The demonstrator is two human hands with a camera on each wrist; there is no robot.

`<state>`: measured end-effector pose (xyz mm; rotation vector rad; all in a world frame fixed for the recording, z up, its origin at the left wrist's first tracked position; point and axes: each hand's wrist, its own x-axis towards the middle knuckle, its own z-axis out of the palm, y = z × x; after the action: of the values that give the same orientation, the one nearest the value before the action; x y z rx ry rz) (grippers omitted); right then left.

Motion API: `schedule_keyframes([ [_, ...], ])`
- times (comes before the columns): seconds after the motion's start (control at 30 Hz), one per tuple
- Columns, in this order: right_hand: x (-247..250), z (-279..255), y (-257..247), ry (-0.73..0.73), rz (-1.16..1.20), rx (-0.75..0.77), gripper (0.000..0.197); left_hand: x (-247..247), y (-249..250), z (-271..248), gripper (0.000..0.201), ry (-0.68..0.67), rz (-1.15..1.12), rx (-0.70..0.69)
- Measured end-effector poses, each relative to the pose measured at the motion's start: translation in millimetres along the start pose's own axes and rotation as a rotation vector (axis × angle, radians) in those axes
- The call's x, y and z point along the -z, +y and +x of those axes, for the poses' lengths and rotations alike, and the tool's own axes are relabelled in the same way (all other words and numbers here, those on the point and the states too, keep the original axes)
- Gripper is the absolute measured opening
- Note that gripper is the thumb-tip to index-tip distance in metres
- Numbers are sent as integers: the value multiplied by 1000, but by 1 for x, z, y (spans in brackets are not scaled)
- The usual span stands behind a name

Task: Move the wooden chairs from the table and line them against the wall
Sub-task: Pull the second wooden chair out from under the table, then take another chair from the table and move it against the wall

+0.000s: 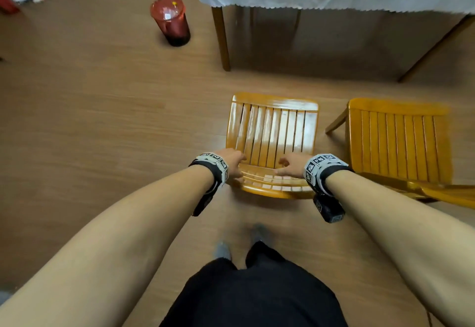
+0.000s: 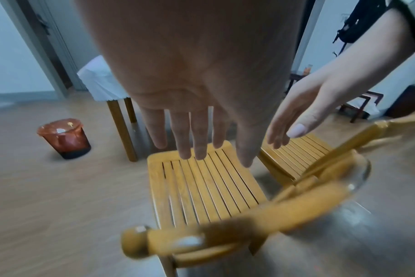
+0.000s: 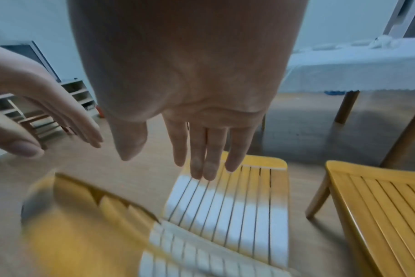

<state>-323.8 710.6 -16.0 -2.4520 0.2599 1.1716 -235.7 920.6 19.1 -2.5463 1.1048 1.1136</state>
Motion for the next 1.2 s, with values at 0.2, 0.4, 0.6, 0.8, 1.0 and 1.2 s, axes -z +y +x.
schedule_keyframes([
  [0.2, 92, 6, -69, 177, -144, 91, 58, 85, -46, -33, 59, 185, 74, 90],
  [0.4, 169, 24, -157, 286, -227, 174, 51, 154, -123, -62, 60, 318, 70, 199],
  [0.6, 237, 73, -248, 340, -217, 198, 54, 208, -229, -73, 57, 397, 42, 287],
  [0.8, 310, 146, -347, 413, -230, 162, 53, 269, -364, -55, 50, 480, 73, 282],
  [1.0, 379, 195, -463, 443, -311, 75, 48, 328, -505, -51, 39, 458, 75, 300],
  [1.2, 454, 254, -545, 463, -348, 76, 48, 385, -619, -26, 51, 489, 43, 314],
])
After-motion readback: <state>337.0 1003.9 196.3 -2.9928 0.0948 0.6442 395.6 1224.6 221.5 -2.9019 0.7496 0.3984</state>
